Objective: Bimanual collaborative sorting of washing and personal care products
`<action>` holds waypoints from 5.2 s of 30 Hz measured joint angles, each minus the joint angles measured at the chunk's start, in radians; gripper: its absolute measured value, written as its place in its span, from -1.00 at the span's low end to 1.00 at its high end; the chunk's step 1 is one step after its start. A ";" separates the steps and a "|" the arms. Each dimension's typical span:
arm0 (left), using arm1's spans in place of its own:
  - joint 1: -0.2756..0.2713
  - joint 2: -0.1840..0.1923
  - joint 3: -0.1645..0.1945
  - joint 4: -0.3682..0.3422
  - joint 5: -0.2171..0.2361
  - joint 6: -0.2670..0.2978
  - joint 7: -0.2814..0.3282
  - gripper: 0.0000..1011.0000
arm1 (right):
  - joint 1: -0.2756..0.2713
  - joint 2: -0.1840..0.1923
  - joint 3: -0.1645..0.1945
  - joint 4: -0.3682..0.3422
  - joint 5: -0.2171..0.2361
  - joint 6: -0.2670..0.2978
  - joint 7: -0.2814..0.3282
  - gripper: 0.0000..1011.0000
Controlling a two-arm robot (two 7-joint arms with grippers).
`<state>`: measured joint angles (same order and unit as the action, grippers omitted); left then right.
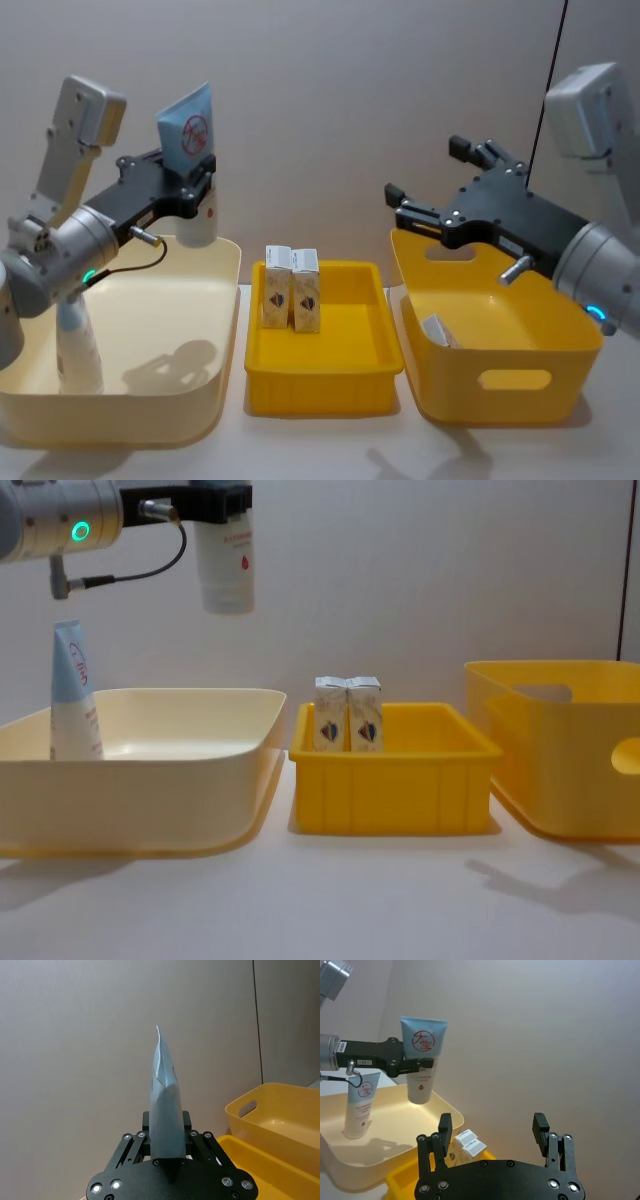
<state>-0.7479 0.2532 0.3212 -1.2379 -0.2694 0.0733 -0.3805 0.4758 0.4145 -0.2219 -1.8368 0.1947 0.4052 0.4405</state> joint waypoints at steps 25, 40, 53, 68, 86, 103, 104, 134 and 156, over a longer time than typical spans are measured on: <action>-0.101 -0.056 0.046 0.137 -0.100 -0.091 -0.193 -0.40 | 0.093 -0.144 -0.106 0.116 0.077 0.220 -0.017 0.98; -0.166 -0.102 0.076 0.309 -0.132 -0.118 -0.250 -0.40 | 0.136 -0.215 -0.172 0.204 0.025 0.153 -0.099 0.98; -0.194 -0.085 0.093 0.347 -0.114 -0.112 -0.224 -0.40 | 0.112 -0.153 -0.179 0.147 -0.019 0.234 -0.117 0.98; -0.213 -0.071 0.104 0.351 -0.127 -0.085 -0.249 -0.40 | 0.112 -0.133 -0.176 0.143 -0.040 0.274 -0.110 0.98; -0.186 -0.061 0.097 0.280 -0.210 -0.021 -0.330 -0.40 | 0.119 -0.180 -0.191 0.193 -0.066 0.271 -0.133 0.98; -0.168 -0.044 0.093 0.234 -0.259 0.007 -0.368 -0.40 | 0.126 -0.210 -0.213 0.236 -0.098 0.289 -0.148 0.98; -0.168 -0.044 0.093 0.233 -0.260 0.008 -0.369 -0.40 | 0.128 -0.214 -0.214 0.240 -0.100 0.289 -0.148 0.98; -0.149 -0.035 0.106 0.221 -0.307 0.010 -0.385 -0.40 | 0.160 -0.274 -0.217 0.313 -0.133 0.263 -0.166 0.98; -0.163 -0.035 0.122 0.250 -0.331 -0.004 -0.399 -0.40 | 0.192 -0.334 -0.210 0.391 -0.146 0.243 -0.177 0.98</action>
<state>-0.9107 0.2180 0.4429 -0.9877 -0.6006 0.0698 -0.7790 0.6683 0.0802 -0.4318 -1.4461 0.0486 0.6481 0.2635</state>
